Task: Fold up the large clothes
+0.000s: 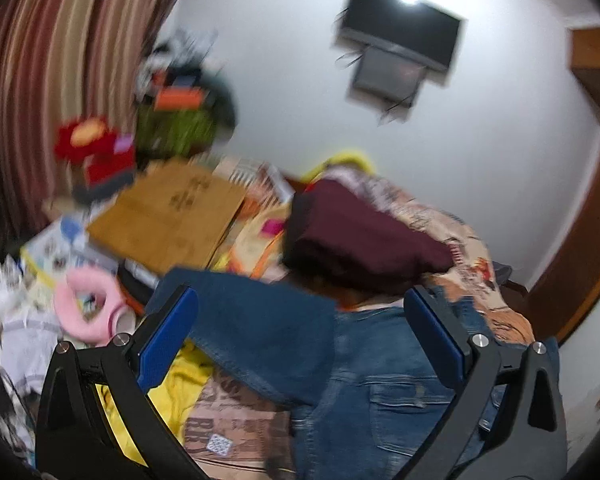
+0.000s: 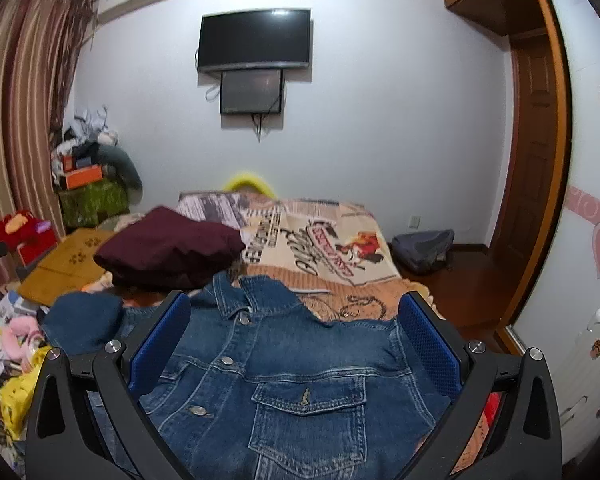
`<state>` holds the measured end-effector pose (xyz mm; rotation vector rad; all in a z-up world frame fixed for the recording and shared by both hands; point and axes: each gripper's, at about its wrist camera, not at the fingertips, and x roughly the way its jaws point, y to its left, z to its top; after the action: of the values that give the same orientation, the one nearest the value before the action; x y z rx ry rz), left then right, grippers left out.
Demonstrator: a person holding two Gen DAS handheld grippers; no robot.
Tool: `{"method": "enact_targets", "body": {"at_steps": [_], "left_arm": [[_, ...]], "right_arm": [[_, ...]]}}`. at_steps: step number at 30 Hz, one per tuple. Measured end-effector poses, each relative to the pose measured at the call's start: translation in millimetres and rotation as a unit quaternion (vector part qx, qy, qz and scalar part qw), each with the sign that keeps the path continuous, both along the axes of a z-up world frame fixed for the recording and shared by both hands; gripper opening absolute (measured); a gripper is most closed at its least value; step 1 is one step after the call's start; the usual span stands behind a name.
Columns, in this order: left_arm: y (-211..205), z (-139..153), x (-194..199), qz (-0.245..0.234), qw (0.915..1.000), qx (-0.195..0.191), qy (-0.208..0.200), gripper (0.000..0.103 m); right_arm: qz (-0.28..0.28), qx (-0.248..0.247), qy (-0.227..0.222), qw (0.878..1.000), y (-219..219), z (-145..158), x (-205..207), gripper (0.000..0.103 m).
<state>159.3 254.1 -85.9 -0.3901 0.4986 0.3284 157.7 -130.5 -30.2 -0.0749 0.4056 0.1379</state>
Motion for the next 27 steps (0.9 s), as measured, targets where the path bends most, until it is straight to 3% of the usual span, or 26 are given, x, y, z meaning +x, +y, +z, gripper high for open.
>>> {"method": "enact_targets", "body": {"at_steps": [5, 8, 14, 17, 20, 23, 27], "left_arm": [[66.8, -55.9, 26.5, 0.027, 0.9946, -0.070, 0.072, 0.103], [104.4, -101.1, 38.6, 0.030, 0.9820, -0.155, 0.104, 0.103], [141.8, -170.9, 52.6, 0.070, 0.9586, -0.233, 0.148, 0.099], [153.5, -198.3, 61.5, 0.070, 0.9436, -0.280, 0.162, 0.088], [156.8, -216.6, 70.4, 0.068, 0.9340, -0.306, 0.171, 0.077], [156.9, -223.1, 80.1, 0.062, 0.9324, -0.310, 0.175, 0.062], [153.3, -219.0, 95.3, 0.063, 0.9410, -0.278, 0.182, 0.039]], "right_arm": [[0.008, 0.004, 0.046, 0.999, 1.3, -16.2, 28.8, 0.103], [0.003, -0.002, 0.070, 0.998, 2.0, -25.7, 41.0, 0.103], [0.007, -0.012, 0.115, 0.993, 5.4, -43.5, 61.8, 0.103], [0.010, -0.010, 0.142, 0.990, 7.4, -51.8, 70.6, 0.103], [0.008, -0.009, 0.160, 0.987, 8.6, -60.0, 77.8, 0.103], [0.006, -0.014, 0.172, 0.985, 10.0, -65.8, 84.2, 0.103], [0.004, -0.015, 0.185, 0.983, 8.8, -70.7, 89.7, 0.103]]}}
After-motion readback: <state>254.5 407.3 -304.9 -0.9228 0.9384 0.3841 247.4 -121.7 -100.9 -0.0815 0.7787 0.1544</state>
